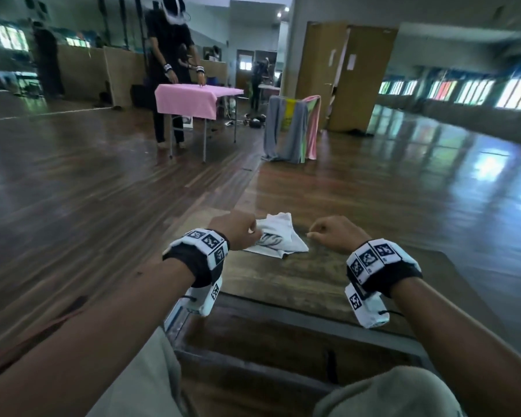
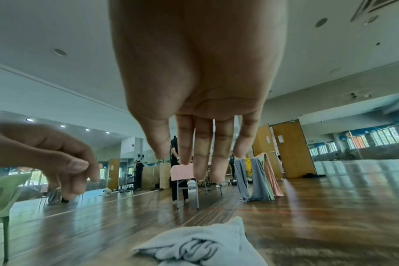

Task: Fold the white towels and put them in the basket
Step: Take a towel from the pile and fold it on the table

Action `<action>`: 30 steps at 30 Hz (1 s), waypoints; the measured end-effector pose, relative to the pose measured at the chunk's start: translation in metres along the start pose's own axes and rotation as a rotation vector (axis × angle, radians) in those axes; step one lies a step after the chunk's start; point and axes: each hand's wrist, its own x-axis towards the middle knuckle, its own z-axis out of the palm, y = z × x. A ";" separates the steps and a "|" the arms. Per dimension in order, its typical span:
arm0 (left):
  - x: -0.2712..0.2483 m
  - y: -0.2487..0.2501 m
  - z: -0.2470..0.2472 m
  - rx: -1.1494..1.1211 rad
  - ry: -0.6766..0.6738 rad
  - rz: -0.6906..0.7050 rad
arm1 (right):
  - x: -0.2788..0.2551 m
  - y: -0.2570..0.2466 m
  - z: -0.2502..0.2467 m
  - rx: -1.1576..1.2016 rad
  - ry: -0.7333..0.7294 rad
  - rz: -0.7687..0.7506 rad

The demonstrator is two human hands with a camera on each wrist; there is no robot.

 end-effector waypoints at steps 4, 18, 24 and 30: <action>0.030 0.002 0.028 -0.005 -0.005 0.005 | 0.021 0.020 0.026 0.011 -0.025 0.017; 0.164 -0.087 0.140 0.007 0.012 -0.148 | 0.190 0.051 0.146 -0.041 -0.069 -0.056; 0.197 -0.120 0.170 0.016 -0.023 -0.156 | 0.242 0.043 0.182 -0.187 0.009 -0.103; 0.216 -0.127 0.187 0.079 -0.032 -0.162 | 0.263 0.043 0.192 -0.361 0.037 -0.127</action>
